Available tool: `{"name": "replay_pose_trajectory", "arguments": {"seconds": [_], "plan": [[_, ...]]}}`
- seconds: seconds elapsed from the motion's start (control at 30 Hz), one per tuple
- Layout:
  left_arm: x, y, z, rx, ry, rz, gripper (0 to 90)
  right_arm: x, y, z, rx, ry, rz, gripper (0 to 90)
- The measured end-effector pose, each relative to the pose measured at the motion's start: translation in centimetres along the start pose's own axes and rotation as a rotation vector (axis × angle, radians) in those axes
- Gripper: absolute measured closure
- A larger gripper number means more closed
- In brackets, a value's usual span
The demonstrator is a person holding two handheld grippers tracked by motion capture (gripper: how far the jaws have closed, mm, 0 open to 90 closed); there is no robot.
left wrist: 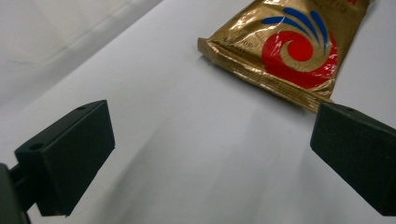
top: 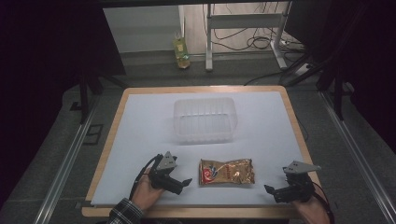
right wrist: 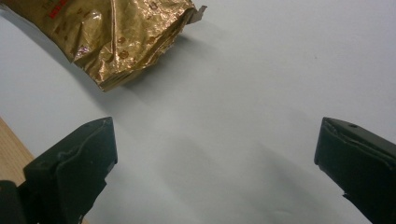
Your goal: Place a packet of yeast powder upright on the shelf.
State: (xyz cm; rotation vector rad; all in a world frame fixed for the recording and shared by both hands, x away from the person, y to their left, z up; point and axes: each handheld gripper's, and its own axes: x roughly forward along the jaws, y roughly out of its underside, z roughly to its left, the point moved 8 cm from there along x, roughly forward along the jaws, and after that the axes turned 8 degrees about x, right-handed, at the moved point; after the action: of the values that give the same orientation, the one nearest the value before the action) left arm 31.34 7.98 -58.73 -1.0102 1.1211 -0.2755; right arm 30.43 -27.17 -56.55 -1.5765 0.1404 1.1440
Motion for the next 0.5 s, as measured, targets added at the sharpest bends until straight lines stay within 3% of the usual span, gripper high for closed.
{"name": "replay_pose_trajectory", "arguments": {"seconds": [0.17, 0.27, 0.5], "plan": [[0.15, -0.30, -0.40, 0.016, 0.020, -0.023, 0.0, -0.04, 0.07, 0.09, -0.005, 0.017, 0.004, 0.0], [0.38, -0.21, -0.59, 0.028, 0.023, -0.005, 0.0, 0.18, 0.26, 0.23, -0.031, 0.040, 0.024, 0.0], [0.49, -0.22, -0.32, 0.021, 0.009, 0.002, 0.0, 0.23, 0.28, 0.26, -0.032, 0.039, 0.024, 0.0]]}}
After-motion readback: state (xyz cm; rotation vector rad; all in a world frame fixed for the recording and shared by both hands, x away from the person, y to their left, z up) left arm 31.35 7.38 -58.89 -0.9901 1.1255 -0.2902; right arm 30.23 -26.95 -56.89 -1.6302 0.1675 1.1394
